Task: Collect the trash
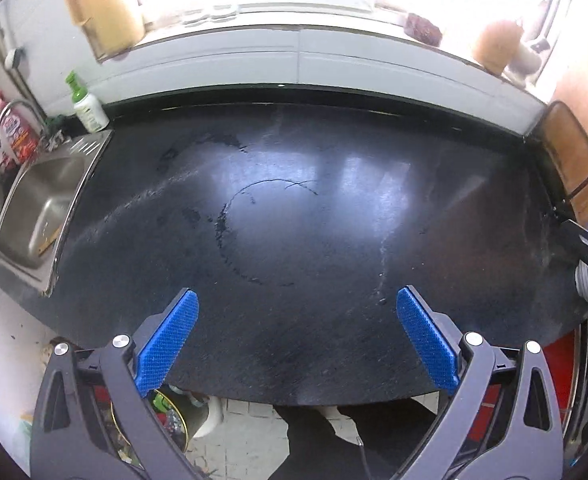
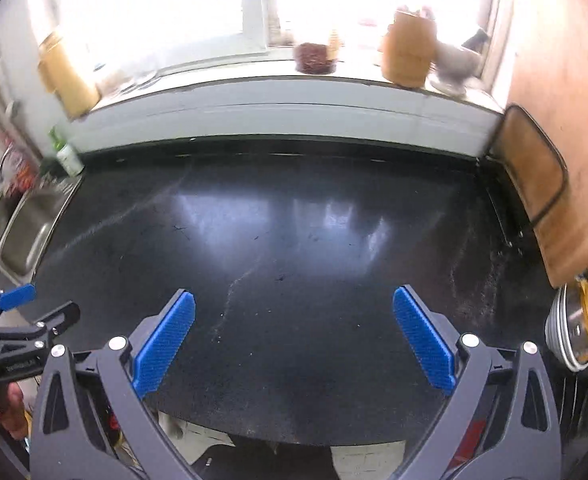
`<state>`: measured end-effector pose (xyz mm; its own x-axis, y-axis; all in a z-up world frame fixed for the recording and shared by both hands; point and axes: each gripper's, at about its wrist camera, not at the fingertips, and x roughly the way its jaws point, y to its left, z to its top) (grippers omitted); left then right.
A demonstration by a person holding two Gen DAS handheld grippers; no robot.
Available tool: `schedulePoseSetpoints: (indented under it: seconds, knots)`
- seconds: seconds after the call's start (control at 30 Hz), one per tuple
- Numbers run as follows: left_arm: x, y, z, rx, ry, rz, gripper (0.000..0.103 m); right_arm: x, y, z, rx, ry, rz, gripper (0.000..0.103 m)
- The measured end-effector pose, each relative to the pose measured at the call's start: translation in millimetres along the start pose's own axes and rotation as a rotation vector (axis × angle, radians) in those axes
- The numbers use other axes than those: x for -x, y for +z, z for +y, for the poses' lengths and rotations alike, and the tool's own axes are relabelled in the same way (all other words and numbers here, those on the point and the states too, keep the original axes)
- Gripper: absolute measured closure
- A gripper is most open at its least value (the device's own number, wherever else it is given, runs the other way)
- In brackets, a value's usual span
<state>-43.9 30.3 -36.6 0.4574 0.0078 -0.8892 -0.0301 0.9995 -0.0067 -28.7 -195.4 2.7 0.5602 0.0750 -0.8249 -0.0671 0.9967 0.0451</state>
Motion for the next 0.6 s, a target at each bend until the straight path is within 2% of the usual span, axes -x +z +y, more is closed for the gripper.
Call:
schedulePoseSetpoints:
  seconds: [0.6]
  knots:
    - [-19.1,16.1,-19.6,0.002,0.036,0.029,0.006,-33.3,14.6,-15.1,-0.027,0.015,0.056,0.007]
